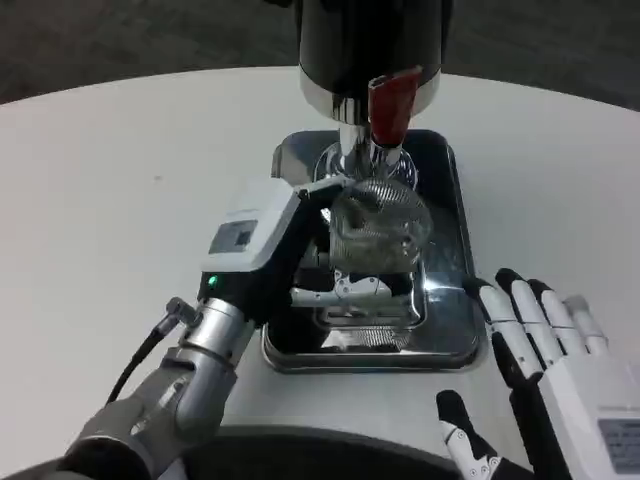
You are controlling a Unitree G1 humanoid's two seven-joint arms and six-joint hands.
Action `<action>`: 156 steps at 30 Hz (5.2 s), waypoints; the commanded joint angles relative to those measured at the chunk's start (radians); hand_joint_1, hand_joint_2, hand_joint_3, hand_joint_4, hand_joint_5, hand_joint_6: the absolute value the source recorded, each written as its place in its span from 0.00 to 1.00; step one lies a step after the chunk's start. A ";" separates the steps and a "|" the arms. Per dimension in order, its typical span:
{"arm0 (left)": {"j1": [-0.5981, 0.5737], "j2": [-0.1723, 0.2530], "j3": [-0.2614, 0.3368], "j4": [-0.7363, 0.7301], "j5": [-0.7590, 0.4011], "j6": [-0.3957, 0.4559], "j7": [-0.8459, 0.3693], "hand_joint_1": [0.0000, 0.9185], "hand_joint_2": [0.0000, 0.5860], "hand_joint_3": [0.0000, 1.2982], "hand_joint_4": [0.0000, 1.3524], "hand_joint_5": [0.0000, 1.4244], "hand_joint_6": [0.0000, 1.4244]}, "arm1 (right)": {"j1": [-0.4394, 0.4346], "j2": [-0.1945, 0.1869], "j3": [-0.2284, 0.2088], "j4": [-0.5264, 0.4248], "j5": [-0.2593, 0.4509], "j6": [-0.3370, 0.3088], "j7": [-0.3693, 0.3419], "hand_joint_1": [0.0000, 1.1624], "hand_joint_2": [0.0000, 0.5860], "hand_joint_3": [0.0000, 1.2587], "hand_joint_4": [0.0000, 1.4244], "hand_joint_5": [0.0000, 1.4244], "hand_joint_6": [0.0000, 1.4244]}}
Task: Grasp the cup under the faucet to collect the drink, then remove the cup.
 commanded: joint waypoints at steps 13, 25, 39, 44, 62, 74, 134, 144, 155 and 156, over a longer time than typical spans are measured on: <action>0.049 0.016 0.002 -0.012 -0.018 0.025 -0.018 0.21 0.09 0.03 0.00 0.21 0.08 | 0.015 0.013 -0.011 -0.005 0.024 0.004 0.022 0.39 0.81 0.07 0.02 0.03 0.03; 0.209 0.083 0.129 -0.221 -0.169 -0.074 -0.099 0.00 0.12 0.00 0.00 0.12 0.02 | -0.002 0.019 -0.010 0.009 0.032 0.004 0.028 0.39 0.81 0.08 0.02 0.04 0.03; 0.382 0.151 0.354 -0.705 -0.698 -0.044 -0.643 0.00 0.29 0.00 0.00 0.00 0.00 | -0.036 0.038 0.017 0.038 0.037 0.012 0.044 0.40 0.82 0.08 0.02 0.04 0.03; 0.333 0.183 0.404 -0.845 -0.913 0.040 -0.882 0.00 0.40 0.00 0.00 0.00 0.00 | -0.034 0.047 0.031 0.043 0.031 0.019 0.044 0.40 0.83 0.08 0.02 0.04 0.03; 0.100 0.204 0.518 -0.929 -1.328 0.609 -1.416 0.00 0.39 0.00 0.00 0.02 0.00 | -0.040 0.050 0.044 0.041 0.045 0.042 0.056 0.40 0.83 0.08 0.02 0.04 0.06; -0.027 0.136 0.496 -0.737 -1.201 0.610 -1.545 0.00 0.38 0.00 0.00 0.04 0.01 | -0.047 0.054 0.033 0.035 0.057 0.057 0.055 0.40 0.83 0.08 0.03 0.05 0.07; 0.090 0.343 0.325 -0.842 -0.643 -0.105 -1.431 0.00 0.24 0.00 0.00 0.05 0.03 | -0.093 0.072 -0.005 0.068 0.183 0.101 0.093 0.43 0.69 0.06 0.02 0.04 0.09; 0.104 0.361 0.326 -0.859 -0.640 -0.112 -1.393 0.00 0.24 0.00 0.00 0.05 0.03 | -0.201 0.109 -0.038 0.145 0.343 0.127 0.115 0.45 0.53 0.00 0.00 0.00 0.07; 0.115 0.370 0.326 -0.862 -0.649 -0.104 -1.378 0.00 0.24 0.00 0.00 0.05 0.04 | -0.353 0.117 -0.068 0.265 0.427 0.141 0.099 0.52 0.45 0.00 0.00 0.00 0.05; 0.117 0.370 0.326 -0.865 -0.648 -0.102 -1.377 0.00 0.24 0.00 0.00 0.05 0.04 | -0.375 0.119 -0.071 0.287 0.437 0.141 0.097 0.52 0.43 0.00 0.00 0.00 0.04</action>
